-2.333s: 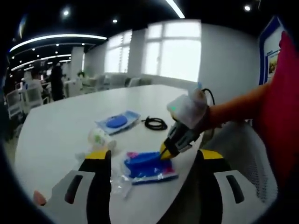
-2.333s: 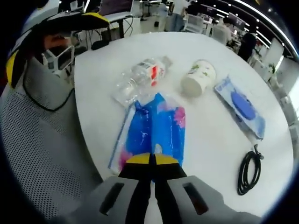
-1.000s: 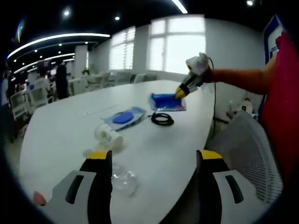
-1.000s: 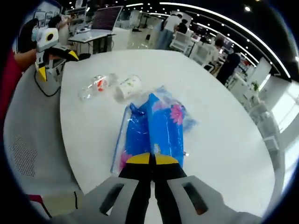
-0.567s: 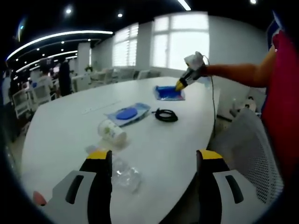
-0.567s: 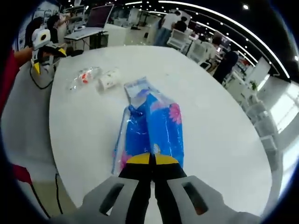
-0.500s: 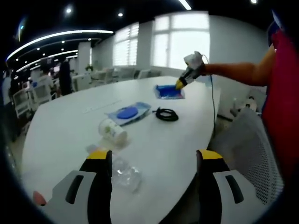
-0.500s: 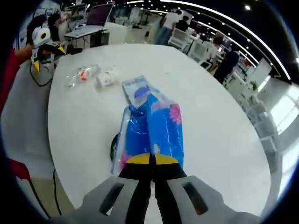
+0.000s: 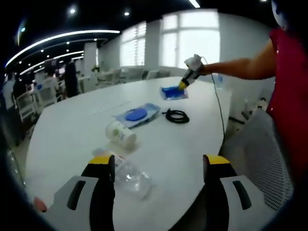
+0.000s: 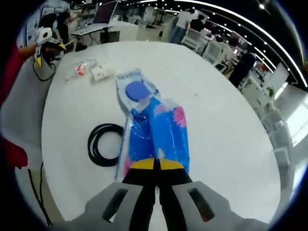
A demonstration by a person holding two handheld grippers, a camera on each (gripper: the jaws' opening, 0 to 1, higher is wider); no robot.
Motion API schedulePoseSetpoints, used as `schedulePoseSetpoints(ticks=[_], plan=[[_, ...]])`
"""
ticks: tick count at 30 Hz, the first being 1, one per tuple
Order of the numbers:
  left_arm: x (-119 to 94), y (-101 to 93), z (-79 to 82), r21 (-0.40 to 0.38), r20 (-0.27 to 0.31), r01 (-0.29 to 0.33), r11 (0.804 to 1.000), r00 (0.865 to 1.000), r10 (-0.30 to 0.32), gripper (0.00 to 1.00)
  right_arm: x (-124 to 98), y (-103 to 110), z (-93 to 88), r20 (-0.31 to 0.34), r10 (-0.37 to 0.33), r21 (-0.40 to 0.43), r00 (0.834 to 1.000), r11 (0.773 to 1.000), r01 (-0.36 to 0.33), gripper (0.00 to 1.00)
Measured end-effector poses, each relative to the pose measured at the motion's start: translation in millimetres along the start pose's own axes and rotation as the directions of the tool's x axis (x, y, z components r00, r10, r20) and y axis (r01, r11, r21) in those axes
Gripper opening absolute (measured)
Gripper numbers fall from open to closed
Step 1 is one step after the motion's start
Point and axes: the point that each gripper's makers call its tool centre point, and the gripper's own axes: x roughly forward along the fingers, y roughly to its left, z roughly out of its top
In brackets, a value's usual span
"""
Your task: Arrange the tabletop items into an orderly group along one side of the table until the central work area is clear of visible clutter.
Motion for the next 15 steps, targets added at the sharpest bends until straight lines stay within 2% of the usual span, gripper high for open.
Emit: schedulePoseSetpoints(ticks=[1,2,4,9,15], plan=[[0,0.5,4.1,0.003,0.020,-0.001,1.000,1.000,0.001,0.74,3,-1,-2.0,-0.002,0.007,-0.004,1.000,1.000,-0.007,0.01],[-1,2.8,13.4,0.020,0.066,-0.010,1.000,0.998,0.008,0.74,5,-2,-4.0,-0.006,0.016,-0.009,1.000,1.000,-0.016,0.01],[-2,3.2,20.6,0.016,0.102,-0.003,1.000,0.995,0.001,0.73,11,-4,-7.5,-0.010,0.039,-0.025,0.999,0.999,-0.039,0.01],[-2,7.3,26.9,0.042,0.143,-0.012,0.999,0.990,0.006,0.72,23,-11,-10.7,-0.009,0.075,-0.048,0.997,0.996,-0.076,0.01],[-1,10.9,21.4,0.034,0.132,-0.020,0.999,0.991,0.016,0.71,31,-24,-15.9,-0.047,0.123,-0.111,0.991,0.986,-0.128,0.01]])
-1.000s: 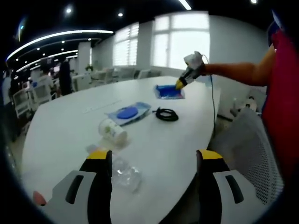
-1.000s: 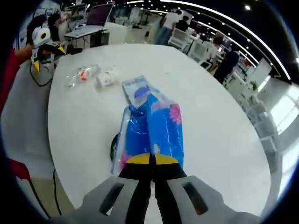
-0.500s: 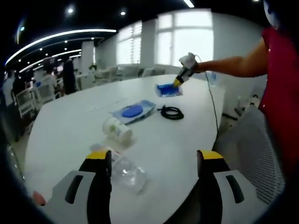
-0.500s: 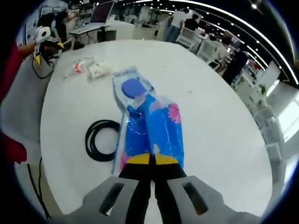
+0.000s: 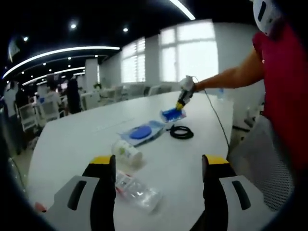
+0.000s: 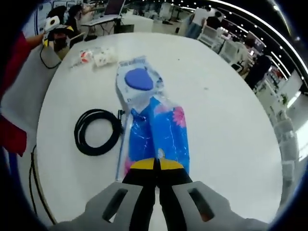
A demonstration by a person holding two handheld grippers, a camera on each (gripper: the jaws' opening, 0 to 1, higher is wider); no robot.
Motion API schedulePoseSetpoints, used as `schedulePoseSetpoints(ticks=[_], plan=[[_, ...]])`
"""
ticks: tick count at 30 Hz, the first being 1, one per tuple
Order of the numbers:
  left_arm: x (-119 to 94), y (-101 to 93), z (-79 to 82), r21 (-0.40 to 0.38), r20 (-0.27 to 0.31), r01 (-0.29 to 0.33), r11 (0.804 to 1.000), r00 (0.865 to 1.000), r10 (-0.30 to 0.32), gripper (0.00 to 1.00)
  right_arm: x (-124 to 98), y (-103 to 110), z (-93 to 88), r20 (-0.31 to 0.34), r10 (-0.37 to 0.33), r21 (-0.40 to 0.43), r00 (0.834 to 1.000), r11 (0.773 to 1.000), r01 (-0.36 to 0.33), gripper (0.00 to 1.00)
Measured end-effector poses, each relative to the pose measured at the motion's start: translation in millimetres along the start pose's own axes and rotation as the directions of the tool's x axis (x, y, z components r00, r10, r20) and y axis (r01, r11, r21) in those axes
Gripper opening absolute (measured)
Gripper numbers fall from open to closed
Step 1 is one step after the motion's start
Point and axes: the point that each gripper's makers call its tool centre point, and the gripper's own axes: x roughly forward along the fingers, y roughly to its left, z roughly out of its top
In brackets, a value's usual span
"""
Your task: Arrange the tabletop items into an orderly group along one side of the table until the central work area is clear of visible clutter.
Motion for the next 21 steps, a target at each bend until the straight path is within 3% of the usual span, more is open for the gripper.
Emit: schedulePoseSetpoints(ticks=[9,13,21], plan=[[2,5.1,-5.4,-0.001,-0.022,-0.018,1.000,1.000,0.018,0.71,7,-14,4.6,-0.031,0.063,-0.126,0.998,0.990,-0.067,0.01],[3,4.1,-7.5,0.000,-0.034,-0.019,1.000,0.999,0.019,0.71,9,-18,6.7,-0.026,0.083,-0.147,0.996,0.985,-0.086,0.01],[4,5.9,-8.0,-0.002,-0.046,-0.040,0.999,0.998,0.040,0.71,16,-27,-5.8,-0.042,0.131,-0.172,0.991,0.976,-0.136,0.01]])
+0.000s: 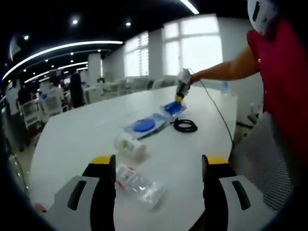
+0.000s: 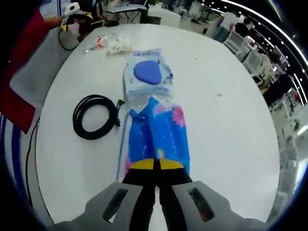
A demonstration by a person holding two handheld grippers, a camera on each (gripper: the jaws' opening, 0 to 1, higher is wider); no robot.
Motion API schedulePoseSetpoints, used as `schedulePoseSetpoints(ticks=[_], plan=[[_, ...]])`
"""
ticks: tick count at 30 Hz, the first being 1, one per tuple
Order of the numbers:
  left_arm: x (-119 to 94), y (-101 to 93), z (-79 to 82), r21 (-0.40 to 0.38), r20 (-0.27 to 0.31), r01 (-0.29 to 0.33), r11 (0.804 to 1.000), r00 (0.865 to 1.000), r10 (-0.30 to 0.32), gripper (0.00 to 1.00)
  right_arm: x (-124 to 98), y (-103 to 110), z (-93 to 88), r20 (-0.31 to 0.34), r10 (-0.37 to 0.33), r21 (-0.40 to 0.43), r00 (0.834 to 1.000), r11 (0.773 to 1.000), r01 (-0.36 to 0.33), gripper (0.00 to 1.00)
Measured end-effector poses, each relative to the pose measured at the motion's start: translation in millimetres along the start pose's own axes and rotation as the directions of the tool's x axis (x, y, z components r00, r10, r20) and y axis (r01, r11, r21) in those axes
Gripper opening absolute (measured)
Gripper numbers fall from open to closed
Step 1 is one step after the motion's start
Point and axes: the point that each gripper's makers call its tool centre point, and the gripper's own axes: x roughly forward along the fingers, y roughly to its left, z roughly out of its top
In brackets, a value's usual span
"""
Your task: Arrange the tabletop items into an orderly group along one side of the table until the central work area is clear of visible clutter.
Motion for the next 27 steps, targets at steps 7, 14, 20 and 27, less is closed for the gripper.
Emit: schedulePoseSetpoints(ticks=[7,14,20,27], plan=[[2,1.4,-5.3,-0.022,-0.025,-0.015,1.000,1.000,0.015,0.70,11,-1,-3.7,0.000,0.036,-0.044,0.999,0.998,-0.036,0.01],[4,1.3,-9.6,-0.032,-0.045,-0.015,0.999,0.999,0.014,0.70,25,4,-12.2,-0.033,0.059,-0.078,0.998,0.995,-0.062,0.01],[5,0.2,-13.1,-0.033,-0.060,-0.009,0.999,0.998,0.007,0.69,29,4,-18.5,-0.053,0.060,-0.101,0.997,0.993,-0.066,0.01],[6,0.4,-15.7,-0.040,-0.072,-0.011,0.999,0.997,0.008,0.69,30,-2,-19.6,-0.077,0.046,-0.136,0.996,0.989,-0.056,0.01]])
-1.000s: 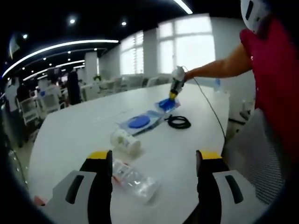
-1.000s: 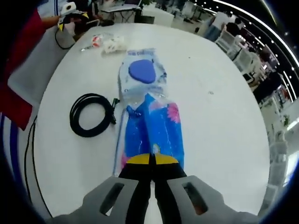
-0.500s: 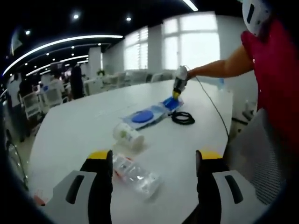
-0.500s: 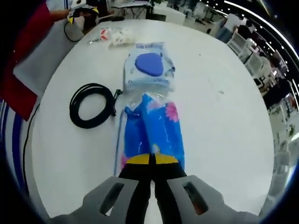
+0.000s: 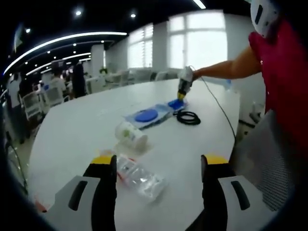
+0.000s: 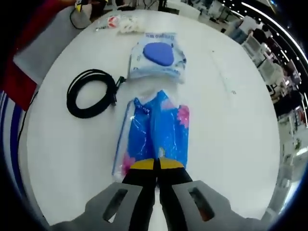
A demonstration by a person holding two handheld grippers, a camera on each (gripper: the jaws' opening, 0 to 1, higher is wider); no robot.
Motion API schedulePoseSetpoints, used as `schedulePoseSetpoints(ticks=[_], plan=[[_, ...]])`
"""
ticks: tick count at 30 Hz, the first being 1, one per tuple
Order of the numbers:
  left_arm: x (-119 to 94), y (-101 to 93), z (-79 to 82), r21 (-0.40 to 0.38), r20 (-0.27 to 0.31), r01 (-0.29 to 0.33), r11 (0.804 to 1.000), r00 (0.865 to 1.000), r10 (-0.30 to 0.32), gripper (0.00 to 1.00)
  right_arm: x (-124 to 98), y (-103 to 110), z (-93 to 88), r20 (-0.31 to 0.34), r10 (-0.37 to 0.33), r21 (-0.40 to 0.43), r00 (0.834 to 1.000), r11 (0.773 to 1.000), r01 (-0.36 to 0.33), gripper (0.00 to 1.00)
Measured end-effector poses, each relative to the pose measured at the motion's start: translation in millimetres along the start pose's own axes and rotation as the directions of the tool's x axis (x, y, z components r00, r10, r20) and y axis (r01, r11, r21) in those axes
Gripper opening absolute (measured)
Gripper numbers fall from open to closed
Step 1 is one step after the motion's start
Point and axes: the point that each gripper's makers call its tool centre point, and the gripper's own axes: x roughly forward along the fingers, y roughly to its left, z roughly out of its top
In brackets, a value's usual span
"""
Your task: Arrange the tabletop items into an orderly group along one side of the table until the central work area is clear of visible clutter.
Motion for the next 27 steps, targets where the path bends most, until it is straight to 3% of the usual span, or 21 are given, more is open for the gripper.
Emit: schedulePoseSetpoints(ticks=[16,27], plan=[[-2,0.4,-1.5,-0.004,-0.003,0.000,1.000,1.000,0.000,0.68,-12,-7,4.2,-0.021,-0.042,-0.008,0.999,0.999,0.042,0.07],[-3,0.1,-0.6,-0.003,0.009,0.017,1.000,1.000,-0.017,0.69,-31,8,0.7,-0.037,-0.062,0.025,0.997,0.998,0.063,0.12]])
